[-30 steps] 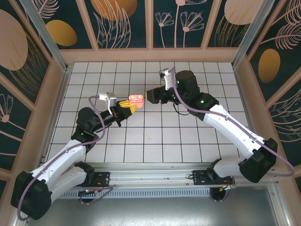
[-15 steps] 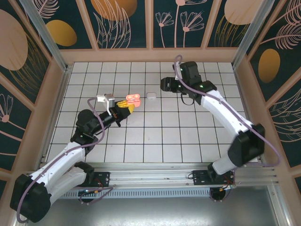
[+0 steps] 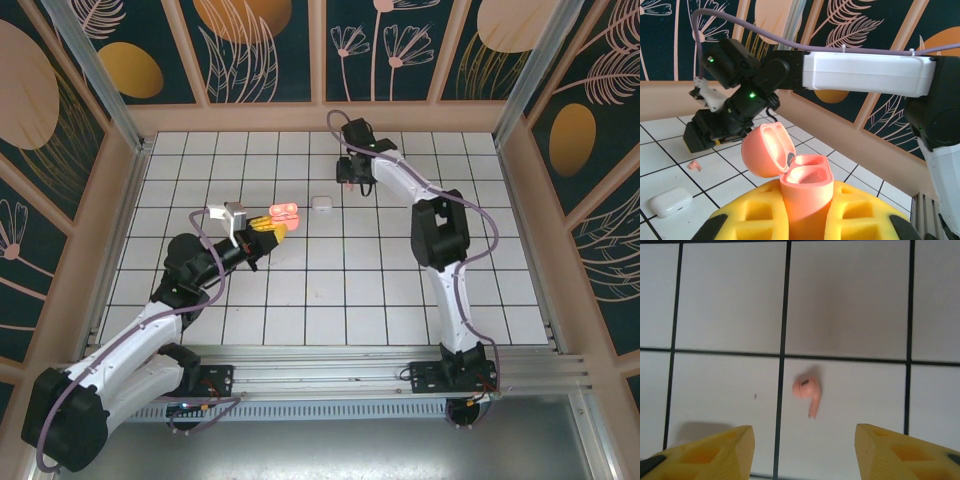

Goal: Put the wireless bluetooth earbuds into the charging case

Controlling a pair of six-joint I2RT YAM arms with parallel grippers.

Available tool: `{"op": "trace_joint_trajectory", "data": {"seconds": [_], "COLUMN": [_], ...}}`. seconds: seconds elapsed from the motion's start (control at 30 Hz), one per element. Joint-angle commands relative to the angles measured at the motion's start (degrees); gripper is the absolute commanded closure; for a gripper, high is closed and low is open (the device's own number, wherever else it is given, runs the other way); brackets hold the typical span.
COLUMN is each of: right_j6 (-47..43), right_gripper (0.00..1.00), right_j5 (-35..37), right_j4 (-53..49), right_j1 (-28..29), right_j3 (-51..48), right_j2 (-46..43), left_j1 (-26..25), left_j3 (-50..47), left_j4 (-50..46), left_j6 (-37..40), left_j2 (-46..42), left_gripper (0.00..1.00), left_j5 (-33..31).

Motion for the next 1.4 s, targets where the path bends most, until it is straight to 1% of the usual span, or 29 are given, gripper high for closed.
{"op": "trace_joint_trajectory", "data": {"seconds": [0.0, 0.27, 0.43, 0.5, 0.8, 0.83, 0.9, 1.07, 1.23, 1.37], "right_j6": [-2.53, -4.38, -6.68, -7.96, -9.88, -10.26, -10.77, -10.99, -10.99, -10.85], "right_gripper": [0.44, 0.46, 0.47, 0.47, 0.48, 0.48, 0.48, 0.54, 0.64, 0.68], "right_j5": [1.48, -1.20, -2.60, -4.30, -4.46, -6.34, -6.82, -6.02, -5.64, -5.15], "right_j4": [-4.37, -2.46, -1.99, -1.72, -2.33, -2.24, -2.16, -2.41, -3.17, -4.27], "right_j1": [-0.26, -1.00, -1.06, -1.00, -1.54, -1.65, -1.72, -1.85, -1.80, -1.79], "right_j3": [6.23, 9.52, 9.45, 9.28, 9.53, 9.46, 9.43, 9.74, 9.87, 9.87], "right_j2": [3.93, 9.10, 10.29, 10.64, 12.37, 12.49, 12.72, 13.20, 13.18, 12.60], "left_j1": [-0.20, -0.23, -0.21, -0.21, -0.16, -0.27, -0.20, -0.24, -0.20, -0.23], "left_j3": [0.48, 0.77, 1.00, 1.01, 0.76, 0.72, 0.74, 0.49, 0.45, 0.47], "left_j4": [0.14, -0.26, -0.48, -0.48, -0.63, -0.73, -0.83, -0.77, -0.81, -1.00], "left_j6": [2.01, 3.03, 3.50, 3.51, 3.43, 3.42, 3.44, 3.38, 3.22, 3.29], "left_j2": [0.35, 1.34, 1.81, 2.07, 2.11, 2.05, 2.09, 2.02, 1.86, 1.73], "left_gripper": [1.00, 1.00, 1.00, 1.00, 1.00, 1.00, 1.00, 1.00, 1.00, 1.00], "left_j5": [-0.13, 0.20, 0.17, 0.24, 0.08, 0.08, -0.04, -0.14, -0.28, -0.32]}}
